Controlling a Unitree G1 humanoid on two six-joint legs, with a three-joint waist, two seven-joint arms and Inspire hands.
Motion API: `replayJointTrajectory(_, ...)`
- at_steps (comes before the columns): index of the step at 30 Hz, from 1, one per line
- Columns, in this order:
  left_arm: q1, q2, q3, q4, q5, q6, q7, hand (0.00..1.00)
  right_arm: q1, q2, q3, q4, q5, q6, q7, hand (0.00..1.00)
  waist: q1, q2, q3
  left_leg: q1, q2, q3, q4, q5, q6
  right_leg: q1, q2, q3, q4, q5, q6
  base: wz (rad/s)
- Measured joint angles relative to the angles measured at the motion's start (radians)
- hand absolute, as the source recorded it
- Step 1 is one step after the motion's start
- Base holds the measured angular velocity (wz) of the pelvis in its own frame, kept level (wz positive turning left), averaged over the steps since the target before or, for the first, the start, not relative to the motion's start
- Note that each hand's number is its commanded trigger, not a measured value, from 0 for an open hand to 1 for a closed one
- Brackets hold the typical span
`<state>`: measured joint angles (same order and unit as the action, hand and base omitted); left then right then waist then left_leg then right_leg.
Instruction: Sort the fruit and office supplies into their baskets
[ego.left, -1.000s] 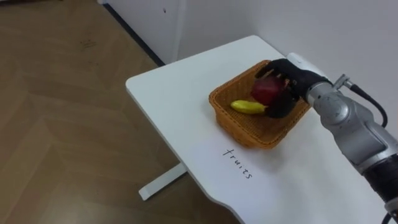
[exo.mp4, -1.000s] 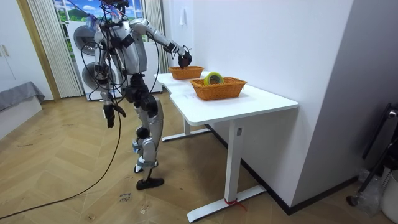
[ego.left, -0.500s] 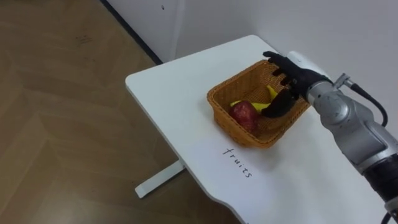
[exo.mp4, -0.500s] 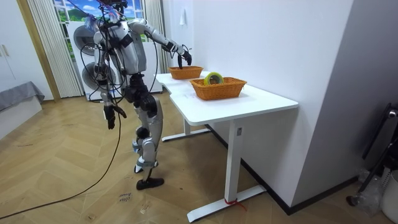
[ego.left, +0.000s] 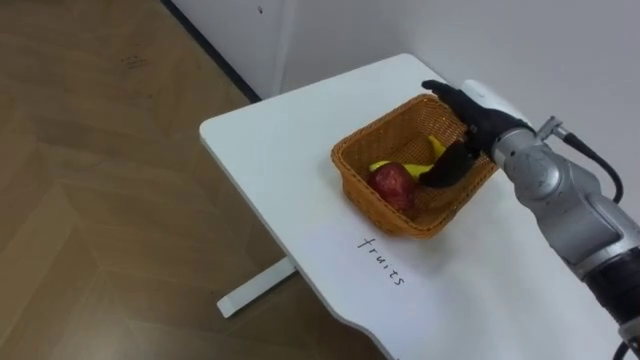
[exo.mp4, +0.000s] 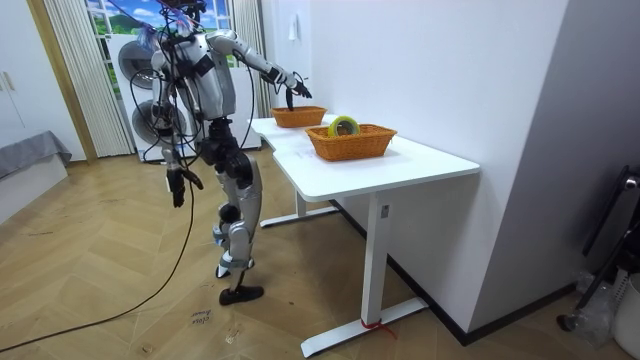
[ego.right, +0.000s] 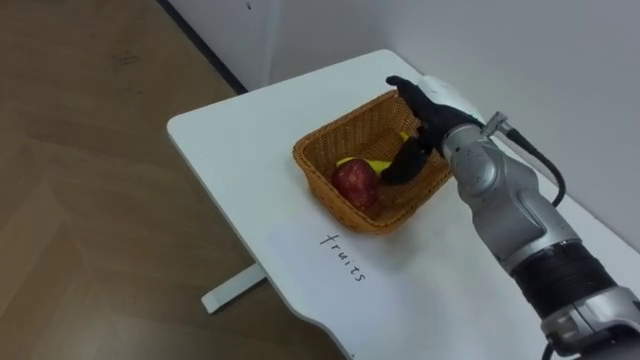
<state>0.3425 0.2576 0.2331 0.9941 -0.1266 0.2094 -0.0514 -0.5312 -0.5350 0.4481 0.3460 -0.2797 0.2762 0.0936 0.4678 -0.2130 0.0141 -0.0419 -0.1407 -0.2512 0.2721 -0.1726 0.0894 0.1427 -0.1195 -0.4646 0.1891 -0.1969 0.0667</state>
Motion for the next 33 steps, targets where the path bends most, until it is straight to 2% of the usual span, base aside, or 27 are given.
replayJointTrajectory(6,0.0,-0.001,0.004,-0.006,-0.001,0.002,0.0,0.0,-0.01,-0.005,-0.001,0.0,0.0,0.0,-0.009,0.0,-0.011,-0.002,-0.0011,-0.001,0.001,0.003,-0.001,0.0,0.0,-0.002,0.0,0.005,0.0,0.0,0.0,0.0)
replayJointTrajectory(11,-0.002,-0.006,0.018,-0.008,-0.04,-0.004,0.006,0.0,-0.03,-0.009,-0.023,-0.049,0.002,-0.002,-0.009,0.0,-0.044,-0.001,-0.0009,0.001,0.007,0.03,-0.003,-0.001,0.001,-0.006,0.002,0.044,-0.001,0.0,0.0,-0.12)
replayJointTrajectory(15,0.0,-0.012,0.02,-0.033,-0.039,-0.008,0.033,0.0,-0.024,-0.01,-0.114,-0.088,0.023,-0.006,-0.015,0.0,-0.1,0.003,-0.0012,-0.002,0.008,0.043,0.002,-0.001,0.004,-0.012,0.001,0.055,-0.001,0.0,0.0,-0.07)
replayJointTrajectory(18,-0.003,-0.02,0.019,-0.031,-0.041,-0.013,0.048,0.0,0.011,-0.012,-0.209,-0.163,0.052,-0.014,-0.032,0.0,-0.14,0.024,-0.0056,0.0,0.008,0.057,0.003,-0.002,0.007,-0.015,-0.001,0.061,-0.001,0.001,0.0,-0.17)
replayJointTrajectory(19,-0.004,-0.019,0.019,-0.029,-0.042,-0.013,0.06,0.0,0.011,-0.015,-0.228,-0.175,0.075,-0.02,-0.043,0.0,-0.169,0.032,-0.0102,0.002,0.008,0.063,0.003,-0.003,0.008,-0.017,-0.001,0.075,-0.001,0.001,0.001,-0.15)
replayJointTrajectory(23,-0.012,-0.019,0.02,-0.031,-0.107,-0.028,0.069,0.0,0.012,-0.018,-0.306,-0.204,0.125,-0.037,-0.071,0.0,-0.233,0.056,-0.0162,0.035,0.018,0.105,-0.017,-0.001,0.011,-0.008,0.0,0.113,0.001,0.002,0.001,-0.31)
replayJointTrajectory(26,-0.022,-0.018,0.02,-0.032,-0.126,-0.035,0.07,0.0,0.012,-0.019,-0.343,-0.206,0.13,-0.037,-0.086,0.0,-0.285,0.061,-0.0171,0.048,0.023,0.119,-0.025,-0.001,0.011,-0.003,0.002,0.134,0.007,0.002,0.001,-0.19)
replayJointTrajectory(28,-0.03,-0.02,0.02,-0.033,-0.167,-0.044,0.068,0.0,0.013,-0.023,-0.397,-0.215,0.131,-0.036,-0.096,0.0,-0.309,0.066,-0.0202,0.054,0.033,0.15,-0.036,-0.002,0.011,-0.021,0.006,0.164,0.017,0.003,0.0,-0.4)
replayJointTrajectory(31,-0.054,-0.02,0.017,-0.033,-0.177,-0.046,0.068,0.0,0.045,-0.033,-0.464,-0.255,0.144,-0.037,-0.133,0.0,-0.353,0.071,-0.0193,0.052,0.043,0.171,-0.036,-0.006,0.011,-0.022,0.011,0.16,0.016,0.013,-0.007,-0.28)
replayJointTrajectory(33,-0.063,-0.022,0.016,-0.033,-0.176,-0.046,0.069,0.0,0.079,-0.033,-0.498,-0.29,0.146,-0.037,-0.16,0.0,-0.367,0.076,-0.0211,0.057,0.047,0.188,-0.036,-0.009,0.012,-0.025,0.011,0.164,0.016,0.013,-0.007,-0.25)
